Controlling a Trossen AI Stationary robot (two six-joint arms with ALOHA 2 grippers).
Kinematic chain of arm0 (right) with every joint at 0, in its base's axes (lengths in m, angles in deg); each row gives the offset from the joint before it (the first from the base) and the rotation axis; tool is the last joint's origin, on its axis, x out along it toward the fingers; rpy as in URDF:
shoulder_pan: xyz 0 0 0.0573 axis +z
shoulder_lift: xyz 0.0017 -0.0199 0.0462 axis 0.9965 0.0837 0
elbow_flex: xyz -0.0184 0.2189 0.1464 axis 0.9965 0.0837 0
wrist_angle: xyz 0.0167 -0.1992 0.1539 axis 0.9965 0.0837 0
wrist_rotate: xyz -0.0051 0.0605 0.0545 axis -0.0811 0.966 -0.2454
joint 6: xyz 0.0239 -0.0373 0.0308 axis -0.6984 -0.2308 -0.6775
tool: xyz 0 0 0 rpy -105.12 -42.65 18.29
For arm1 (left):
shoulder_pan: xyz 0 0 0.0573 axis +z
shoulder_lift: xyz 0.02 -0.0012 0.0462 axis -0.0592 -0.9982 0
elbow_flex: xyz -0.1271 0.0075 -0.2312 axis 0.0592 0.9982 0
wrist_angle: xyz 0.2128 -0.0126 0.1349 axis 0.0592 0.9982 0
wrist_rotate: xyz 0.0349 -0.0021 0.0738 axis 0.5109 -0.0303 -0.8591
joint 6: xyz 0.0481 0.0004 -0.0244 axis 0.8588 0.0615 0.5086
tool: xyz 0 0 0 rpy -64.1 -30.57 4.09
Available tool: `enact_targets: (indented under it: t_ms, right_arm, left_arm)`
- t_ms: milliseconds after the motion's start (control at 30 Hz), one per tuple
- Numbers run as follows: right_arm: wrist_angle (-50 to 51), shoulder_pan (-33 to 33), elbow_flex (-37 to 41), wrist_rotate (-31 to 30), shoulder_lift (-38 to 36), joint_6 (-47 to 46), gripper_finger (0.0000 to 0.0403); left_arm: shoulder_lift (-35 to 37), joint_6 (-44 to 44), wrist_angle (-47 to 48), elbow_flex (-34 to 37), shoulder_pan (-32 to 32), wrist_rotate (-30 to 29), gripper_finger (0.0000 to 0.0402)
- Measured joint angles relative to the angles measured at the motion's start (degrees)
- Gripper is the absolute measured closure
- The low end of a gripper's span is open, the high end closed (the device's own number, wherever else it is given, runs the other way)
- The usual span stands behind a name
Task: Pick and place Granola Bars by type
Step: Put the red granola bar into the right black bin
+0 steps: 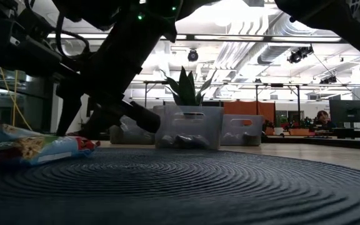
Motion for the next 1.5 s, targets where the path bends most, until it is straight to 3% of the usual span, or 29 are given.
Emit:
enact_targets:
  t_ms: [533,1500]
  right_arm:
    - [-1.64,-1.40,0.07,3.07,0.00,2.91,0.0367]
    - [5.86,-1.75,0.17,3.24,-7.52,5.97,0.0371]
  left_arm:
    - [0.00,-0.02,-0.02,0.02,0.02,0.02,0.0400]
    - [0.00,-0.02,-0.13,0.02,0.02,-0.03,0.0400]
